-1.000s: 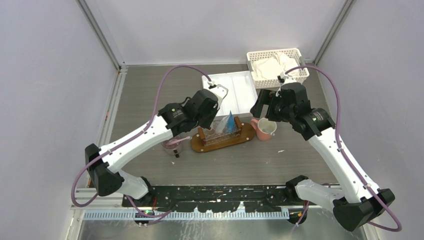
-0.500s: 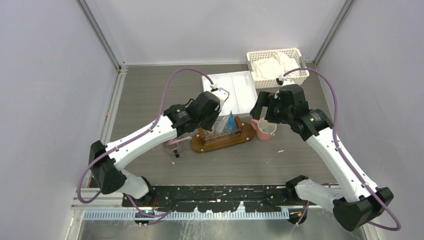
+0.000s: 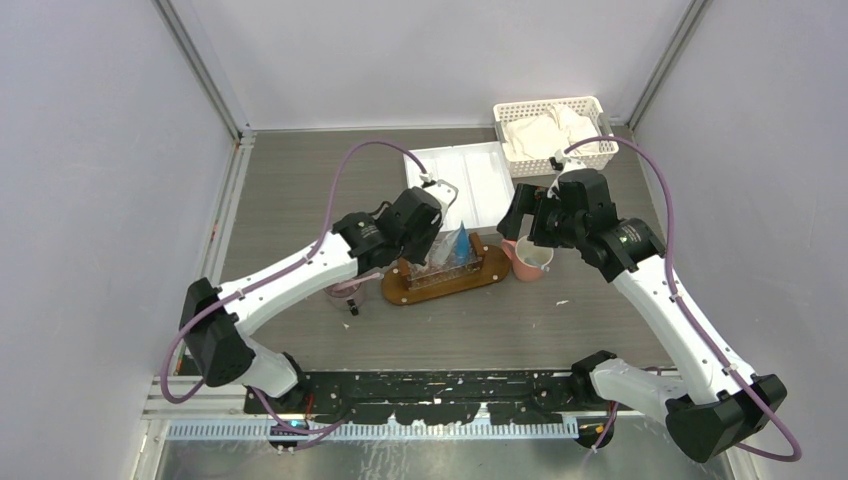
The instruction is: Prepare toiletry sets of a toothbrush and toothpaste on the tray
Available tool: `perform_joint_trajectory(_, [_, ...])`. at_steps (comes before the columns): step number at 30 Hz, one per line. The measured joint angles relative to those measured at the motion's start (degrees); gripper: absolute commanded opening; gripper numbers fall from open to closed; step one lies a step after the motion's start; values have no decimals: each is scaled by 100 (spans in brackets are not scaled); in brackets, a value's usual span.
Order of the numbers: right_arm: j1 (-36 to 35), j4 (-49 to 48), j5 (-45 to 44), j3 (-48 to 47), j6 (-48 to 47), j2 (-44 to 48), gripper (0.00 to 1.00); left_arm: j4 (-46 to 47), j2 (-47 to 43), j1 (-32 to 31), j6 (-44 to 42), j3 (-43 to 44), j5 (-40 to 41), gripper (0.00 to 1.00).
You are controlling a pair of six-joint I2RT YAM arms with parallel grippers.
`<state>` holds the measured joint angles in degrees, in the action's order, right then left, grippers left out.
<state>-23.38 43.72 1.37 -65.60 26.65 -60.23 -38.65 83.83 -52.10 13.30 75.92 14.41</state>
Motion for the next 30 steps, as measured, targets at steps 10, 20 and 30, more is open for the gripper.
perform_joint_trajectory(10, [0,-33,133,0,2,-2,97,188,50,11,151,-197,-9,23])
perform_joint_trajectory(20, [0,-44,323,0,17,-17,90,240,61,11,199,-212,-15,27])
perform_joint_trajectory(30, [-46,-275,726,-2,107,-122,56,149,129,11,232,-52,98,42])
